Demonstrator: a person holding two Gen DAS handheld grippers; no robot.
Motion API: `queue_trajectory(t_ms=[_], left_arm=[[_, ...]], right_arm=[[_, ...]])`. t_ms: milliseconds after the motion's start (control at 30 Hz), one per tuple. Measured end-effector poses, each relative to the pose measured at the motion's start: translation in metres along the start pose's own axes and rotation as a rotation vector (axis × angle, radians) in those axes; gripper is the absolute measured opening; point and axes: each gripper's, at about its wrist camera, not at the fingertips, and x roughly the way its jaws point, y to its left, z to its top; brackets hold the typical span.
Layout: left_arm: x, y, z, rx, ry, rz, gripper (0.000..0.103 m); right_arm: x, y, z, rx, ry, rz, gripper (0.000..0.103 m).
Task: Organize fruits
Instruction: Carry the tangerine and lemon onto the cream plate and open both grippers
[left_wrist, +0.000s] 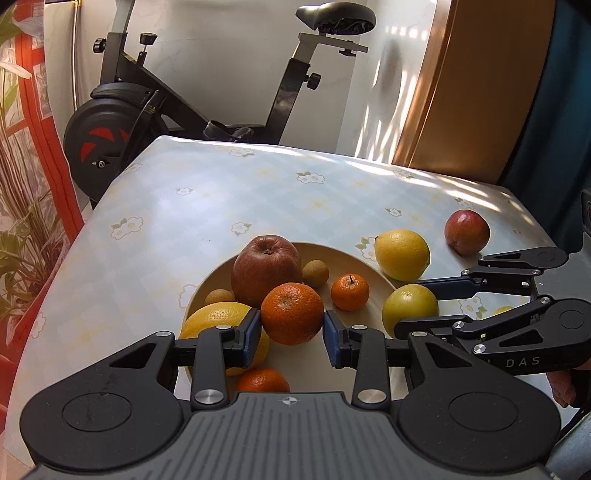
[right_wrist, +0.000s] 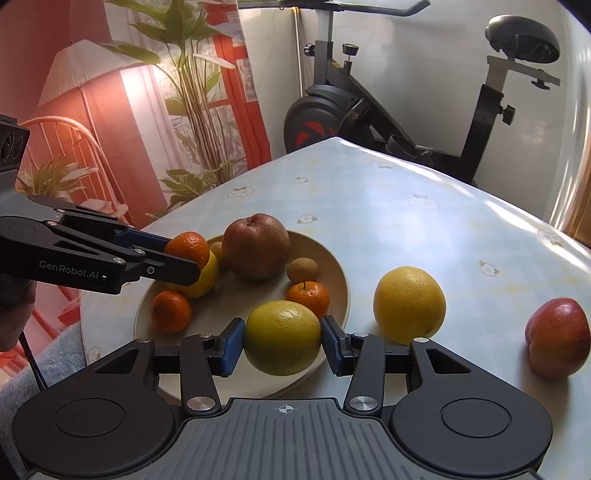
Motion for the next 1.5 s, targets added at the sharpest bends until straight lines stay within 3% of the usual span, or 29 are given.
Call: queue_trajectory(t_ms=[433,700,1167,1500], left_arm=[[0.003,-0.002,-0.002,-0.007,0.021,-0.002,0.038],[0.027,-0.002,0.006,-0.030,0.074,-0.055,0.038],[0.054,-0.004,0.011,-0.030,0.139,-0.079,0.038],[0.061,-0.013,0.018,0.009,0.132,-0.080,0.038]], right_arm=[[0.000,-0.001,-0.002,-0.004,-0.005,-0.004,0.042],[0.004,0.002,-0.004,-0.071,0.008,-0.019,0.042],[0.005,-0.002,-0.004,-0.072,0.004,0.002,0.042],[0.012,-0.001,-0.003,-0.090,0.018,-0.001,0.042]])
